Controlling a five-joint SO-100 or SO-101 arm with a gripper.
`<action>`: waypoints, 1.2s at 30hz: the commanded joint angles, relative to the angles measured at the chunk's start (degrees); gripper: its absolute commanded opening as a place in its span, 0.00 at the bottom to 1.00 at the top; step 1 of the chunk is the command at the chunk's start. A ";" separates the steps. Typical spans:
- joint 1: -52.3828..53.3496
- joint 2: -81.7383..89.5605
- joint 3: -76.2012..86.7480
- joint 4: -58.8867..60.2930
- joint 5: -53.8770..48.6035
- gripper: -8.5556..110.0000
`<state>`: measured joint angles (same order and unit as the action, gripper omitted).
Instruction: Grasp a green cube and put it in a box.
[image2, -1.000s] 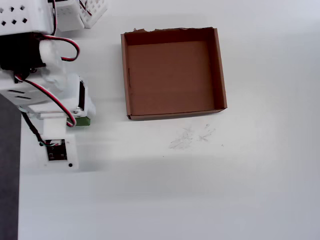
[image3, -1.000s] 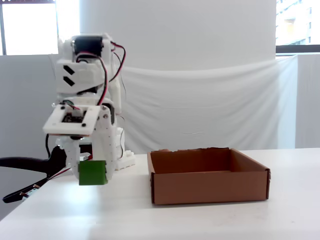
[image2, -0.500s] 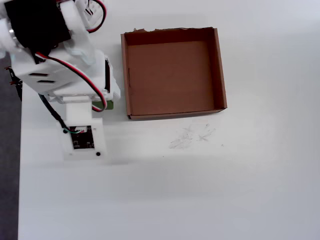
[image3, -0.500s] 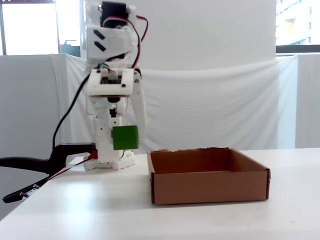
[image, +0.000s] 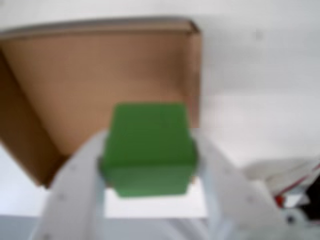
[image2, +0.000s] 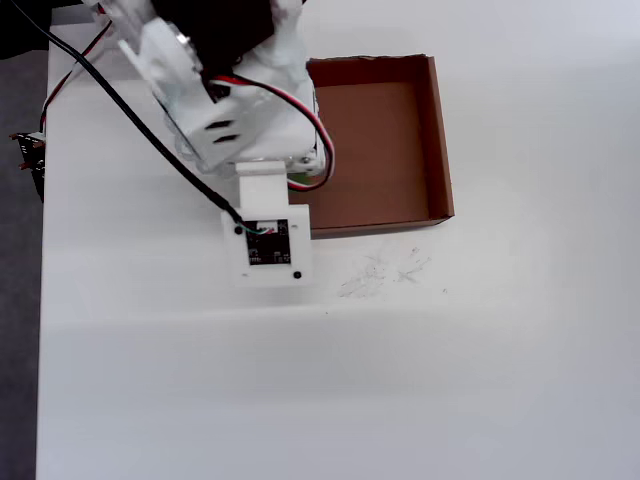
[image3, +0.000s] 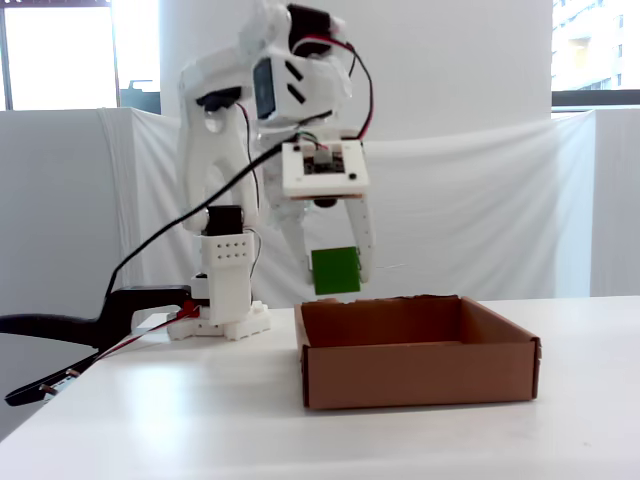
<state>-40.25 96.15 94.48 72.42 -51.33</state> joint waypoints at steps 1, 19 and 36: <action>-3.16 -0.97 -0.97 -3.96 3.25 0.21; -9.76 -4.66 12.48 -16.35 3.87 0.21; -7.21 0.79 12.83 -12.83 3.78 0.31</action>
<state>-49.13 91.49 110.30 57.30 -46.93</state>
